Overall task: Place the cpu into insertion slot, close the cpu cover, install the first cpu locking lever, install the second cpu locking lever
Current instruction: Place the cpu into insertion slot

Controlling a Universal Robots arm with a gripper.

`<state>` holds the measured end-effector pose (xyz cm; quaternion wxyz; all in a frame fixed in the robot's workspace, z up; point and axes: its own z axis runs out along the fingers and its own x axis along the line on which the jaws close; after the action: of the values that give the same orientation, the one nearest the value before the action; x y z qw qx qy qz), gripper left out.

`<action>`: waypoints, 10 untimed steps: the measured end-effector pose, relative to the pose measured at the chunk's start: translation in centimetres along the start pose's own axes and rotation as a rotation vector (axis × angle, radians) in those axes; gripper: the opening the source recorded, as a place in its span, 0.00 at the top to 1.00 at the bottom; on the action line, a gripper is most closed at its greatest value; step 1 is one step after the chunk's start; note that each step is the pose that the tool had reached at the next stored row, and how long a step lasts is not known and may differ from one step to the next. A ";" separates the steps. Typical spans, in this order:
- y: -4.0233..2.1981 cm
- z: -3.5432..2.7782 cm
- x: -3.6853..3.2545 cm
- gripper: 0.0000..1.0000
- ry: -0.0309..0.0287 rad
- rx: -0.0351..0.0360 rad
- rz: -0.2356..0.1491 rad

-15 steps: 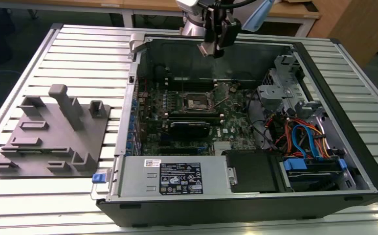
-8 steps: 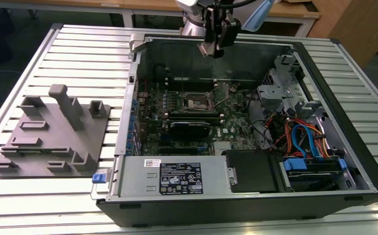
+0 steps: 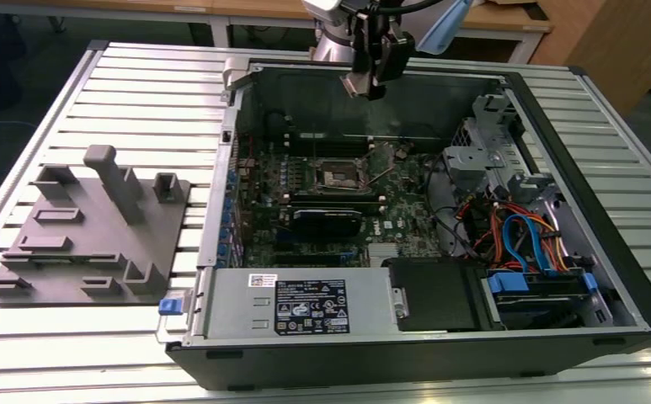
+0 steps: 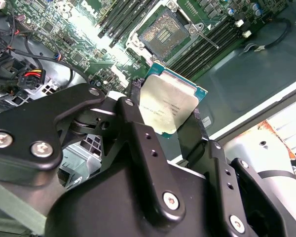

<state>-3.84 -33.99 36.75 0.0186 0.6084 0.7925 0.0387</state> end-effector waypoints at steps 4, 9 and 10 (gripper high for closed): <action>0.00 0.06 0.01 0.46 -0.0027 -0.0007 0.033; -0.02 0.28 0.01 0.46 -0.0095 -0.0019 0.112; -0.03 0.35 0.01 0.46 -0.0110 -0.0023 0.131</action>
<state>-3.84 -33.97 36.40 0.0211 0.6590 0.7509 0.0374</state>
